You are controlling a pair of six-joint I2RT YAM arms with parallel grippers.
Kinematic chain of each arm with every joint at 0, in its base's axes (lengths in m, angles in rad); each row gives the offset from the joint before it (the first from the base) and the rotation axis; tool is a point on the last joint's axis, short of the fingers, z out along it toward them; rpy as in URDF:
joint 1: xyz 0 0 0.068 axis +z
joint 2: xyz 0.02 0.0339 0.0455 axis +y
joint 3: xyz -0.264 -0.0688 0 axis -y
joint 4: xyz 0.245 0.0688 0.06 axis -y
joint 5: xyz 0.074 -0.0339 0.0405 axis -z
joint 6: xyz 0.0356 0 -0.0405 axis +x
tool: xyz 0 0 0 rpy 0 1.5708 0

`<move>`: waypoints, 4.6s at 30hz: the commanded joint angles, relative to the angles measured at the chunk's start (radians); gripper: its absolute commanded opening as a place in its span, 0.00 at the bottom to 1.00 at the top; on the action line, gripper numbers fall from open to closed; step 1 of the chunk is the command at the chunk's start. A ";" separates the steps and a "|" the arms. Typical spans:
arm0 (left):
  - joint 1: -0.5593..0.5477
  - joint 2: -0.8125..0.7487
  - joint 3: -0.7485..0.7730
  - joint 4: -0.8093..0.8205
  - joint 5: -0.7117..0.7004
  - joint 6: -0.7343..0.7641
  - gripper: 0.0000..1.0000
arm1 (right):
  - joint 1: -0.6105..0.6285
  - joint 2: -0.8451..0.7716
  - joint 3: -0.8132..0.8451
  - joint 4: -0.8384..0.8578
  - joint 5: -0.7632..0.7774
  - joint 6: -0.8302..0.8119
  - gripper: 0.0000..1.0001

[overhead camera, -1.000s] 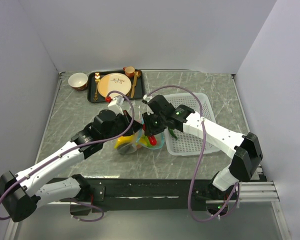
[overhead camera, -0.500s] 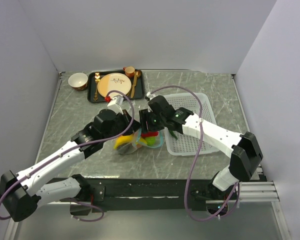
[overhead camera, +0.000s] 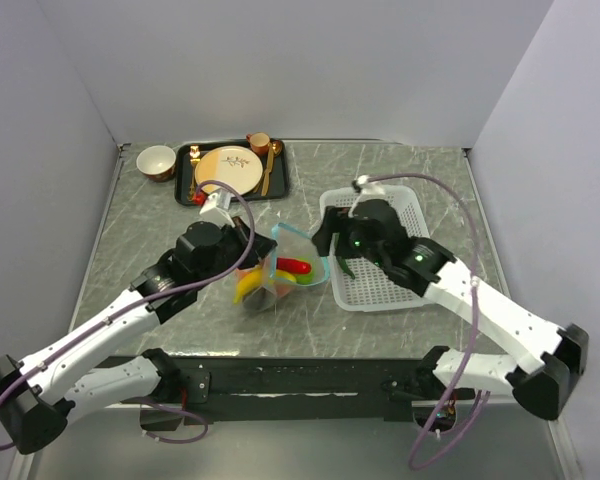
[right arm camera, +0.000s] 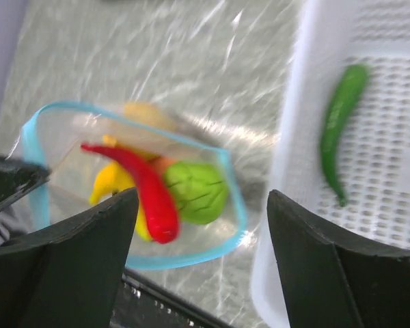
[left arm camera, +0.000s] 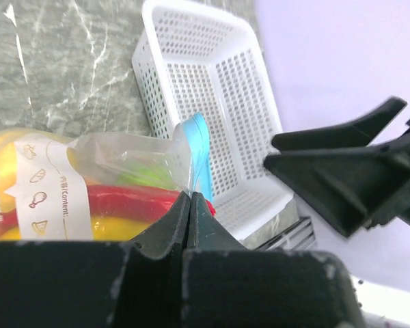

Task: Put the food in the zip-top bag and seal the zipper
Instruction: Place the fake vegetable in the zipper food storage bag, then pick up the fake vegetable from the bin, then place the fake fruit in the zipper food storage bag.

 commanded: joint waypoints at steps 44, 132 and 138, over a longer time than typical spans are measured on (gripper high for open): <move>-0.002 -0.027 0.025 -0.008 -0.098 -0.023 0.01 | -0.264 0.530 -0.059 0.107 -0.106 -0.133 0.33; -0.002 0.017 -0.008 0.044 0.226 0.141 0.01 | -0.009 0.103 -0.028 -0.098 -0.907 -0.379 0.10; -0.001 0.026 0.000 0.050 0.238 0.139 0.01 | -0.014 0.131 -0.004 -0.057 -0.846 -0.341 0.10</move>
